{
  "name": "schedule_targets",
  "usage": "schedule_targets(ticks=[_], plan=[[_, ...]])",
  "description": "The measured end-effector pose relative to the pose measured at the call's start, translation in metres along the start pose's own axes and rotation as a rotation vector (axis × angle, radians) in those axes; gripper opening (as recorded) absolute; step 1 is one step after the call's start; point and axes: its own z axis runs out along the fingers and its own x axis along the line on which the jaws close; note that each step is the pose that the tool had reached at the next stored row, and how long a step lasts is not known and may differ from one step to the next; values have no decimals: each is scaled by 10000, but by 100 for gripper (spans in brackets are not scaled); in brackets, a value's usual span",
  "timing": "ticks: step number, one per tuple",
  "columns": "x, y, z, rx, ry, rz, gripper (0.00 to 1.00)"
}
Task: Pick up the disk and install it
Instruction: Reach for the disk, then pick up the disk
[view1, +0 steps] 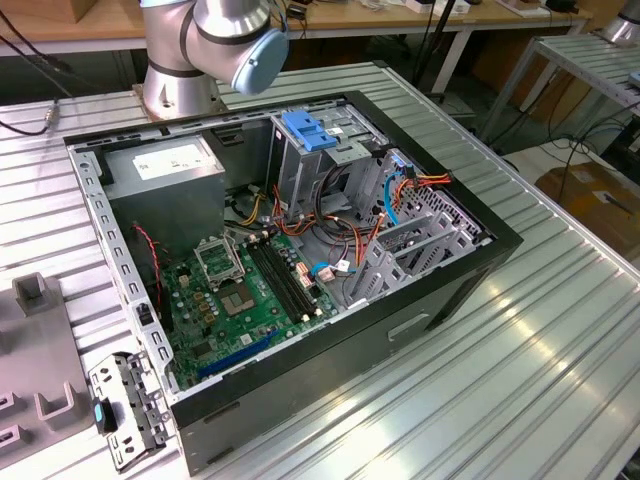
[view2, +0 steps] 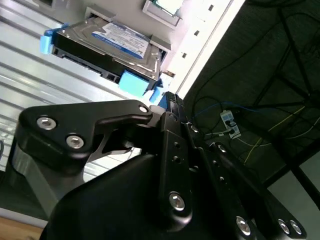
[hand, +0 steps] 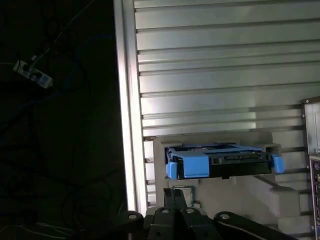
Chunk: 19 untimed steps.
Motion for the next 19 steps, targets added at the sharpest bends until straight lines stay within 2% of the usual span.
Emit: schedule_targets(ticks=[3,8,9,10,19], plan=[[2,14,5,0,0,0,11],[-204,47,32,35,72,1,11],[-265,65,45,53,106,1,11],[-284,79,55,58,121,3,11],[-307,87,58,59,128,1,11]])
